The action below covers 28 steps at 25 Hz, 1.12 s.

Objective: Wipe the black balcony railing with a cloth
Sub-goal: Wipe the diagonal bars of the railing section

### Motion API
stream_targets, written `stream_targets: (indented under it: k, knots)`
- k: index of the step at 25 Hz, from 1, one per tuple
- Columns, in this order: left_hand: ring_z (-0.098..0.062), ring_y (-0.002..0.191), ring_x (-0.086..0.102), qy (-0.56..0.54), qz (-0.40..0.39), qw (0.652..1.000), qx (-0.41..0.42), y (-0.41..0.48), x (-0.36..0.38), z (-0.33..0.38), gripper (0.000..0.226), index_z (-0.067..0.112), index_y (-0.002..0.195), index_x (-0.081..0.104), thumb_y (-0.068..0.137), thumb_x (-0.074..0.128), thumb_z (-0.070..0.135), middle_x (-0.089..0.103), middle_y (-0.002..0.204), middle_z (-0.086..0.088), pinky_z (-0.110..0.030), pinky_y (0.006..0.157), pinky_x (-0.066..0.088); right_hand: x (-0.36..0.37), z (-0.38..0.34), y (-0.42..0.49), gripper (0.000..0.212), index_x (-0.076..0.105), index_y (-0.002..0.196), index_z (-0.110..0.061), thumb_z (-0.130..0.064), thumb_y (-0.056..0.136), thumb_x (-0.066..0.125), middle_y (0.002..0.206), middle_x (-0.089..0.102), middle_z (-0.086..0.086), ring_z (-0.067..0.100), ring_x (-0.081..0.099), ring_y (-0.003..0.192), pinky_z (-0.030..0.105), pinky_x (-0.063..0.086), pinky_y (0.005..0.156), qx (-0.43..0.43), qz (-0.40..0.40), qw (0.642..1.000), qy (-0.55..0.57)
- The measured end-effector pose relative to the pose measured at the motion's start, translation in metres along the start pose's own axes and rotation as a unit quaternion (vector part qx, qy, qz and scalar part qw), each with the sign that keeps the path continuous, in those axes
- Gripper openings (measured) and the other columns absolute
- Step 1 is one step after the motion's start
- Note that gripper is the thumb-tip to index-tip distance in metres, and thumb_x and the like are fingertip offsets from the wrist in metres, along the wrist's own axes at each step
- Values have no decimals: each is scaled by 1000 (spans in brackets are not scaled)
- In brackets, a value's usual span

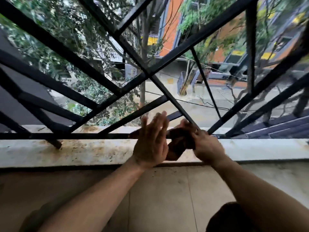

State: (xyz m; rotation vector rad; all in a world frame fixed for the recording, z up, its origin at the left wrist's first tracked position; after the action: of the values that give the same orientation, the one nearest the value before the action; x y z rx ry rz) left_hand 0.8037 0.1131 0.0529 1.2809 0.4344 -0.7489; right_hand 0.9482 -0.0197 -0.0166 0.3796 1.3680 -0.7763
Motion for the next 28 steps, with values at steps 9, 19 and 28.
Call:
stream_targets:
  k: [9,19,28]
  knots:
    - [-39,148,30,119,-289,945,98,32,74,89,56,2,144,49,91,39,18,38,155,-24,-51,125,-1,-4,97,-49,72,26,154,-41,-20,90,52,108,63,13,39,65,91,44,57,77,214,-32,967,131]
    - [-30,110,51,250,-432,867,-9,94,109,69,47,11,118,62,94,50,49,59,119,-14,-42,99,29,-33,110,-48,57,34,151,-43,-38,95,43,119,57,10,40,62,104,45,53,75,137,54,987,67]
    - [-28,103,59,50,-302,943,-135,109,70,78,45,14,111,65,85,34,33,65,110,-9,-39,96,42,-32,32,13,52,45,147,-1,-13,98,60,148,51,18,35,54,131,36,43,104,73,-81,936,334]
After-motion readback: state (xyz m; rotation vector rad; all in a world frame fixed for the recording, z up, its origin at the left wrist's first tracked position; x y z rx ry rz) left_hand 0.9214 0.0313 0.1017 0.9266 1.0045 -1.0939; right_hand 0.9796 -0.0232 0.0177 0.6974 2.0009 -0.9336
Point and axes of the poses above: each hand's wrist, its own y-axis towards the middle knuckle, its own x-axis out of the palm, z = x × y, the point moved 9 cm from there along y, towards the middle knuckle
